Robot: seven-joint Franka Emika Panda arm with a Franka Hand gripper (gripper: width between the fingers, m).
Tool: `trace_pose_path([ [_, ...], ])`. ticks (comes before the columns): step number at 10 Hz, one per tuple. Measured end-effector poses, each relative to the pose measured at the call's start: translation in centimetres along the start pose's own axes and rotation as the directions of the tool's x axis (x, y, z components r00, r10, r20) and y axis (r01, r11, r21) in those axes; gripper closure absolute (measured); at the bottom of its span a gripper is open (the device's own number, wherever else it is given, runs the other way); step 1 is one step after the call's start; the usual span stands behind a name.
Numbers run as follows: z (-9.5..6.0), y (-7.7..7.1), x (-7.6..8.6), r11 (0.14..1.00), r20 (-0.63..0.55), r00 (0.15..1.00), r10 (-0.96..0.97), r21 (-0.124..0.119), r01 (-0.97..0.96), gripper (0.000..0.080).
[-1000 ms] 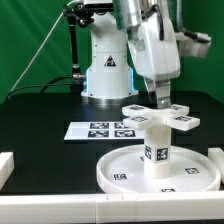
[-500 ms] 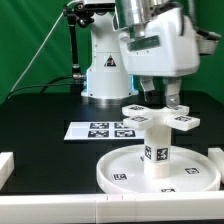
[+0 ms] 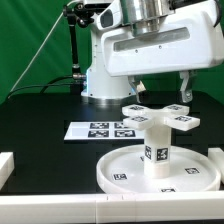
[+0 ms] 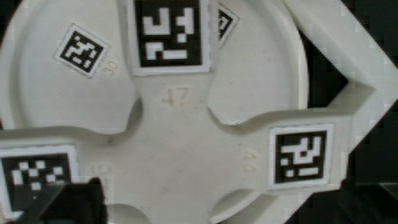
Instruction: Assemble round table
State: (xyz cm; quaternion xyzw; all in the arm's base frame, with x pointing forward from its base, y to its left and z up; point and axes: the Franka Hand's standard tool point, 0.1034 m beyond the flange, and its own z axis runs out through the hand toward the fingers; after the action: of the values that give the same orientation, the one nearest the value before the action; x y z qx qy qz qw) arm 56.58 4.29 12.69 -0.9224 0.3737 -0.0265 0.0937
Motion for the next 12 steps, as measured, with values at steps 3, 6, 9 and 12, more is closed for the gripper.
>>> trace_pose_path([
  [3, 0.06, 0.03, -0.01, 0.980, 0.001, 0.980, -0.200, -0.001, 0.200, 0.0150],
  [6, -0.27, -0.24, 0.32, 0.780, 0.005, 0.781, -0.624, -0.042, 0.624, 0.0150],
  [9, -0.22, -0.40, 0.26, 0.599, 0.037, 0.601, -0.798, -0.057, 0.799, 0.0150],
  [12, -0.22, -0.24, 0.40, 0.411, 0.050, 0.413, -0.909, -0.048, 0.910, 0.0150],
])
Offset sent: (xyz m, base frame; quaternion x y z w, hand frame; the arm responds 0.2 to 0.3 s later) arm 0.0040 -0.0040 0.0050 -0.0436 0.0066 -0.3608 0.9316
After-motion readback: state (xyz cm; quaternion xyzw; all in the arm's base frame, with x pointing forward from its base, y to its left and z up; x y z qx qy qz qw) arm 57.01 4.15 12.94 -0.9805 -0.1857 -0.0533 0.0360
